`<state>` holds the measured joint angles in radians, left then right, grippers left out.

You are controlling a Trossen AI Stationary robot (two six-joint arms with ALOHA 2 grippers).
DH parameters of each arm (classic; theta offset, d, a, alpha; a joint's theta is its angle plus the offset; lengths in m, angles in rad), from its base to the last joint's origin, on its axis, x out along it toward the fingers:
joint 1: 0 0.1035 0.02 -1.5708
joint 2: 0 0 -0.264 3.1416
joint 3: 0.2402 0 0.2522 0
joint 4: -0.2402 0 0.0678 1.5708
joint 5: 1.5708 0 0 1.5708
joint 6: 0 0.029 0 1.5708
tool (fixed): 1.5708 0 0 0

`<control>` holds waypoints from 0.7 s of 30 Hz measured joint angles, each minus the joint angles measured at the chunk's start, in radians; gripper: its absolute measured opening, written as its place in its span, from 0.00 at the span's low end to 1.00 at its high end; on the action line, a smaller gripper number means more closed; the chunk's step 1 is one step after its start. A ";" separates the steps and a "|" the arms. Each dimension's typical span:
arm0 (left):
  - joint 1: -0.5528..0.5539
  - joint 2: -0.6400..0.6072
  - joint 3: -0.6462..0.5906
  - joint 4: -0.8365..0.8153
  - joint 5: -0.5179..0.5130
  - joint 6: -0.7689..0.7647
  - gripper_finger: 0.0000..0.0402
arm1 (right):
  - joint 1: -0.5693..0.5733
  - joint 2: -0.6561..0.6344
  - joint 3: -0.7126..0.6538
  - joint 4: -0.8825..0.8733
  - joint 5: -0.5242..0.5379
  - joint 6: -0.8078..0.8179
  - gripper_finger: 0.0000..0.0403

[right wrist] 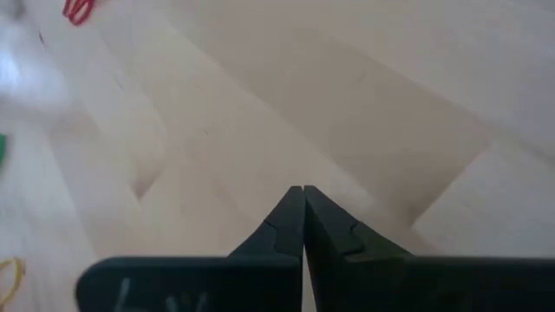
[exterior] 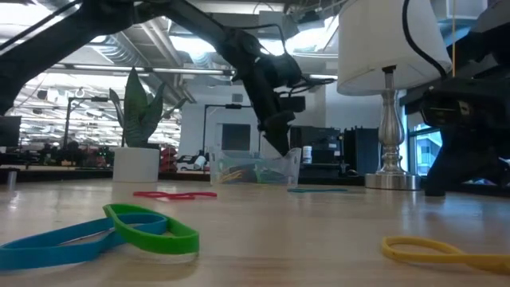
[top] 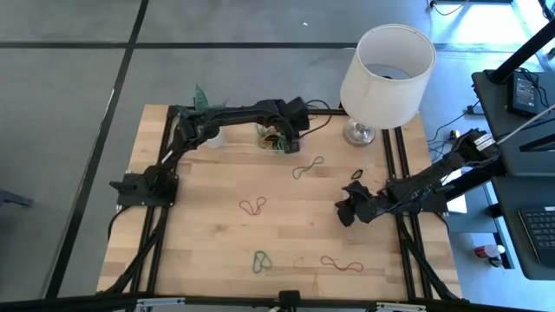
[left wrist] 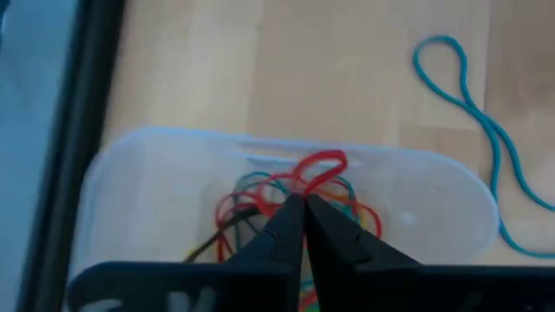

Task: Pick and place rubber bands into bin
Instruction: Put the red rubber band into the transparent bin, then put the blue rubber band into the transparent bin

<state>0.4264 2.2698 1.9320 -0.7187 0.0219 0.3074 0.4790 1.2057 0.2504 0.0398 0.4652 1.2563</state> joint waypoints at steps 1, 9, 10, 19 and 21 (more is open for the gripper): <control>-0.003 0.004 0.000 -0.008 0.000 0.000 0.04 | -0.002 0.000 0.000 0.002 0.000 0.000 0.02; -0.007 -0.005 0.001 -0.122 -0.028 -0.033 0.29 | -0.003 0.000 0.000 0.006 -0.003 -0.004 0.02; -0.007 -0.011 0.009 -0.135 -0.030 -0.043 0.32 | -0.003 0.000 0.000 0.006 -0.003 -0.005 0.02; -0.031 -0.016 0.231 -0.374 -0.060 -0.185 0.42 | -0.003 0.000 0.000 0.010 -0.063 -0.038 0.02; -0.053 -0.017 0.288 -0.460 -0.060 -0.230 0.40 | -0.003 0.000 0.000 0.010 -0.107 -0.041 0.02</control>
<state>0.3736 2.2532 2.2196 -1.1784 -0.0383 0.0774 0.4759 1.2057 0.2504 0.0498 0.3581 1.2156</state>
